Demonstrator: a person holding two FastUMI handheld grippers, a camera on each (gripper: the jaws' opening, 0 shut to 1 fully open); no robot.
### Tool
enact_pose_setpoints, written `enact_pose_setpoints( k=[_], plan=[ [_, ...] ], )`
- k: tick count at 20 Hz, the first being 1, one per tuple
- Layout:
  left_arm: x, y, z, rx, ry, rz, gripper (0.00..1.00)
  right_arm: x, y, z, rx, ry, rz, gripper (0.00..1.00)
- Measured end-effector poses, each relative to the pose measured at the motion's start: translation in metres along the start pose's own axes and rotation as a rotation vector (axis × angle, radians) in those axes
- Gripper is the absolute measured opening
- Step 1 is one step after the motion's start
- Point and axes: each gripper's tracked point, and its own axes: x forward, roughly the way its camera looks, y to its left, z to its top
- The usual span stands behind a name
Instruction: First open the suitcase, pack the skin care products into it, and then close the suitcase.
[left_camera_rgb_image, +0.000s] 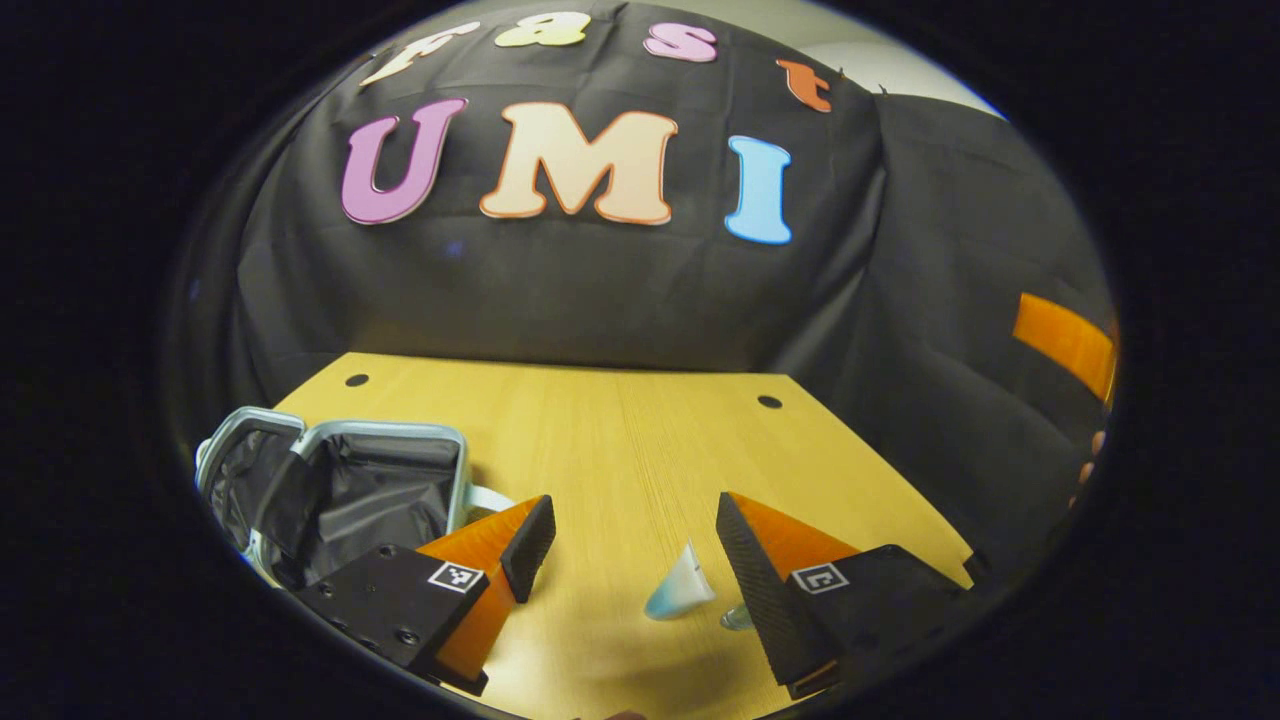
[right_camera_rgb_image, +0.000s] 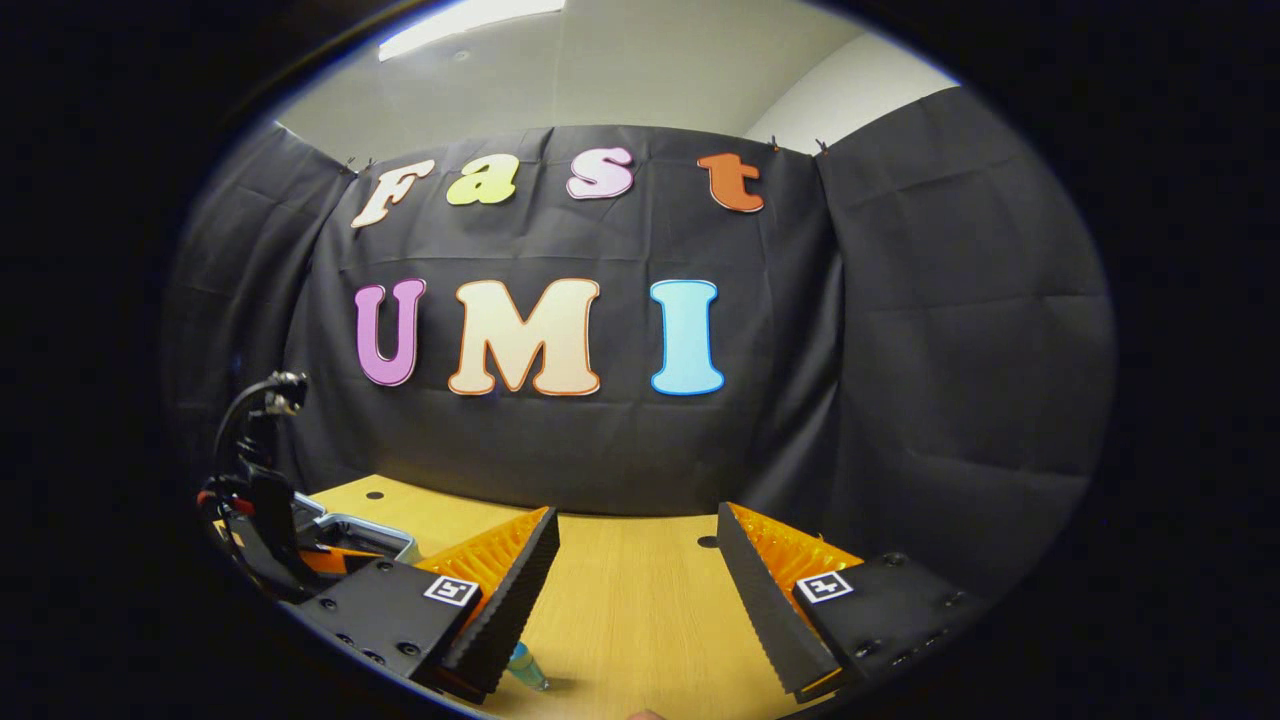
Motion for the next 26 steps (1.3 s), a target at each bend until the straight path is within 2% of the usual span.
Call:
enact_pose_setpoints(
  k=[8,10,11,12,13,15,16,22,26],
  plan=[
    [0.031,-0.01,-0.067,0.002,0.121,-0.031,0.94,-0.01,-0.009,-0.02,-0.057,0.031,-0.001,0.99],
    [0.04,-0.011,-0.087,0.005,0.17,-0.04,0.84,-0.013,-0.002,-0.032,-0.059,0.054,0.011,0.99],
    [0.043,-0.011,-0.094,0.015,0.184,-0.042,0.72,-0.013,0.005,-0.037,-0.058,0.062,0.029,0.99],
    [0.048,-0.011,-0.097,0.024,0.189,-0.043,0.65,-0.013,0.014,-0.041,-0.064,0.067,0.049,0.99],
    [0.047,-0.01,-0.098,0.026,0.198,-0.041,0.51,-0.011,0.022,-0.048,-0.075,0.077,0.063,0.99],
    [0.05,-0.014,-0.095,0.035,0.21,-0.094,0.24,-0.008,0.04,-0.059,-0.077,0.094,0.089,0.99],
    [0.047,-0.013,-0.094,0.033,0.221,-0.109,0.2,-0.005,0.051,-0.064,-0.074,0.098,0.107,1.0],
    [0.018,0.019,-0.038,0.003,0.184,-0.103,0.22,0.009,0.098,-0.126,-0.076,0.203,0.173,1.0],
    [-0.002,0.051,-0.006,0.01,0.15,-0.045,0.22,0.009,0.116,-0.177,-0.099,0.301,0.224,0.99]
  ],
)
